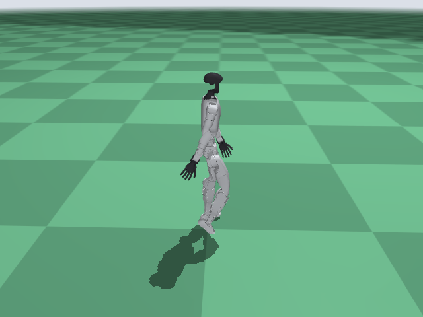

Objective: Upper body actions

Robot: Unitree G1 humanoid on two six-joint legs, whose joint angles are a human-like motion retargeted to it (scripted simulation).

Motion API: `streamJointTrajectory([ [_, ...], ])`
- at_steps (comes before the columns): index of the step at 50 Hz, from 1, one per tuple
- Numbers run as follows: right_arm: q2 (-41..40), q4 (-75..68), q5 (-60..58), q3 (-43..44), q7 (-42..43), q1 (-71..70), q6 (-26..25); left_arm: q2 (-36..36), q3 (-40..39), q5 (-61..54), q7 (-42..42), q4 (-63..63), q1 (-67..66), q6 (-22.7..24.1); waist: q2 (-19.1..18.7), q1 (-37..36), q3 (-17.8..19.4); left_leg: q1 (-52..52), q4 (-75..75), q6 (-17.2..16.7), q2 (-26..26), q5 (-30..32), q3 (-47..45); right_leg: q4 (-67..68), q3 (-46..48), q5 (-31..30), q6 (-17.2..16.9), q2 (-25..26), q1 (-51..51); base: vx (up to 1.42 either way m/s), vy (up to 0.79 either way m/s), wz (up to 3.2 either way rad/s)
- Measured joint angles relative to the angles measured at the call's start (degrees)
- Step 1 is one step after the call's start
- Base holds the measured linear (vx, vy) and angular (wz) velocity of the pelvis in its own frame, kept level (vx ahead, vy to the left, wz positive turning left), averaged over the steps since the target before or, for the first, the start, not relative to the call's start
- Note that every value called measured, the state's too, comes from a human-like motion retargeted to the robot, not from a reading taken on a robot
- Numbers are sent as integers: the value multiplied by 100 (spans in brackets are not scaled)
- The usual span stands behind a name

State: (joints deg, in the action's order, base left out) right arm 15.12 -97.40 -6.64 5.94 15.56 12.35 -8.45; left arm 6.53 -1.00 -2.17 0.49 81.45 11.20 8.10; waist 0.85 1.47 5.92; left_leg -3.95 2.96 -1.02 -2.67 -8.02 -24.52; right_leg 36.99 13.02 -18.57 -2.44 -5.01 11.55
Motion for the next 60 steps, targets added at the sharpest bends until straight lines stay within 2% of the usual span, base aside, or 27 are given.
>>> streamJointTrajectory([
  [2,-244,0,-764,-631,-373,-825,-134,156,-240,-210,-422,720,-862,-462,15,97,-25,-42,360,-223,54,-64,21,-1806,412,1119,63,186,-1165,15,-5,-26],
  [3,-380,0,-1069,-871,-597,-1170,-112,230,-349,-228,-557,970,-1195,-640,48,78,-10,-70,559,-340,55,-22,-74,-2299,1247,1561,262,68,-1558,11,-12,-59],
  [4,-574,61,-1359,-1112,-933,-1560,-45,284,-504,-188,-617,1228,-1544,-826,154,13,33,-85,902,-500,26,260,-365,-2635,1255,1696,318,-27,-1715,6,-20,-84],
  [6,-995,638,-1771,-1472,-1771,-2274,122,413,-822,-97,-543,1553,-2110,-1188,475,-182,245,428,2360,-712,-286,1214,-696,-3026,738,1603,219,-308,-1774,-21,-39,-48],
  [8,-1242,1545,-1812,-1691,-2398,-2761,418,571,-1034,-156,-319,1596,-2502,-1370,628,-461,350,1742,4235,-585,-675,1914,-158,-3249,594,1467,199,-433,-1634,-42,-45,-6],
  [10,-1386,2462,-1884,-1831,-2852,-3349,1051,700,-1308,-383,-191,1596,-2999,-1358,665,-626,285,3206,5664,-597,-245,1898,937,-3461,711,1321,255,-428,-1420,-37,-31,34],
  [13,-1248,3402,-2156,-1710,-2923,-3865,1921,771,-1762,-257,-331,1596,-3280,-1566,582,-846,357,4212,7128,-384,-1026,1564,655,-3655,912,1291,361,-331,-1509,-9,-6,44],
  [17,-1273,3735,-1906,-1867,-2238,-4111,2451,680,-2181,-541,-274,1596,-3458,-1446,680,-1075,367,4693,7736,-201,-1248,1319,424,-3581,744,1324,370,-466,-1471,6,-3,-13],
  [20,-1301,3650,-1751,-1852,-2350,-4023,2629,625,-2092,-859,-97,1596,-3285,-1428,621,-1058,335,4539,7450,-246,-1202,1358,388,-3584,828,1376,358,-411,-1535,7,2,29],
  [24,-1337,3093,-2119,-1696,-2509,-3100,2185,557,-1441,-942,-165,1596,-2681,-1238,617,-743,1,3402,5605,-522,-497,1687,404,-3525,1104,1546,208,-420,-1694,24,9,69],
  [27,-1256,2447,-2468,-1383,-2228,-2110,1767,396,-844,-945,-73,1447,-2111,-973,579,-507,-76,1841,3158,-658,204,2058,544,-3211,1181,1730,66,-380,-1854,32,12,39],
  [28,-1206,2161,-2512,-1262,-2074,-1779,1582,315,-643,-944,-10,1331,-1922,-873,534,-459,-64,1265,2231,-576,453,1583,638,-3041,1162,1765,33,-306,-1900,36,13,6],
  [30,-990,1405,-2522,-948,-1732,-1202,1270,145,-264,-910,28,1050,-1608,-708,390,-287,-83,-75,855,-326,261,384,-919,-2519,1239,1569,-28,-164,-1893,37,21,18],
  [32,-651,607,-2584,-579,-1441,-886,813,-12,0,-947,-181,800,-1052,-688,33,189,-125,-197,176,-22,221,201,-355,-1476,1703,662,-38,-146,-1477,6,28,5],
  [33,-457,218,-2499,-418,-1260,-867,555,-69,64,-948,-300,685,-626,-688,-151,169,11,-54,131,67,107,147,51,-507,1539,157,-51,-337,-940,-23,26,-123],
  [35,-61,0,-2011,-165,-877,-591,71,-108,16,-745,-278,298,112,-533,-231,56,282,70,71,236,-19,24,-53,1035,825,-567,214,-474,225,-33,26,-168],
  [37,282,0,-1243,103,-629,-112,-261,-30,135,-478,-287,-135,749,-378,-227,236,365,99,-98,375,32,-5,-337,2079,529,-210,330,-485,1090,-29,23,-27],
  [40,552,0,-204,305,-544,371,-566,264,-12,130,-533,-751,1459,-455,-113,730,449,151,-233,424,110,66,-333,3065,681,298,515,-916,1889,-14,9,45],
  [42,521,0,-36,780,-107,696,-275,243,-7,247,-210,-976,1516,-433,-150,788,330,272,-194,428,30,90,-154,3121,548,250,394,-655,2134,13,-7,4],
  [45,404,0,408,1173,113,1077,368,81,266,-33,222,-1149,1490,-49,-168,494,130,357,-160,404,-40,86,-245,2901,505,243,286,-481,2079,12,-10,-37],
  [47,355,0,717,1080,36,1061,429,172,329,14,-7,-1158,1368,95,-96,424,140,269,-189,376,30,86,-321,2529,534,191,256,-501,1669,-1,-2,-35],
  [50,254,0,812,776,-107,829,249,141,189,438,-98,-899,912,-93,-55,214,44,121,-280,317,141,82,-518,1647,462,41,197,-361,898,3,0,-53],
  [53,99,0,526,102,-480,310,-35,29,85,340,-70,-270,-22,-219,-88,26,-195,112,-93,134,139,22,-634,2,480,66,39,-129,-203,13,-4,-18],
  [55,-52,0,195,-387,-661,-135,-200,25,-36,145,-268,156,-643,-318,-45,-19,-263,169,225,-13,172,42,-580,-1257,646,700,-183,-34,-1000,4,-13,7],
  [57,-368,0,-488,-1028,-988,-1003,-205,169,-402,65,-737,681,-1386,-713,179,-138,-106,313,1236,-367,93,884,-922,-2448,1053,1515,-148,-183,-1712,-17,-18,-5],
  [58,-562,0,-827,-1249,-1203,-1543,-154,264,-661,101,-876,883,-1578,-949,396,-169,64,621,2236,-517,-182,1656,-1142,-2742,1150,1659,-70,-438,-1863,-39,-27,-16],
  [60,-972,222,-1300,-1394,-1540,-2478,137,462,-1058,104,-770,1329,-1817,-1123,531,-587,337,2075,4623,-328,-977,2712,-664,-3071,862,1747,28,-514,-1830,-46,-39,-56],
])
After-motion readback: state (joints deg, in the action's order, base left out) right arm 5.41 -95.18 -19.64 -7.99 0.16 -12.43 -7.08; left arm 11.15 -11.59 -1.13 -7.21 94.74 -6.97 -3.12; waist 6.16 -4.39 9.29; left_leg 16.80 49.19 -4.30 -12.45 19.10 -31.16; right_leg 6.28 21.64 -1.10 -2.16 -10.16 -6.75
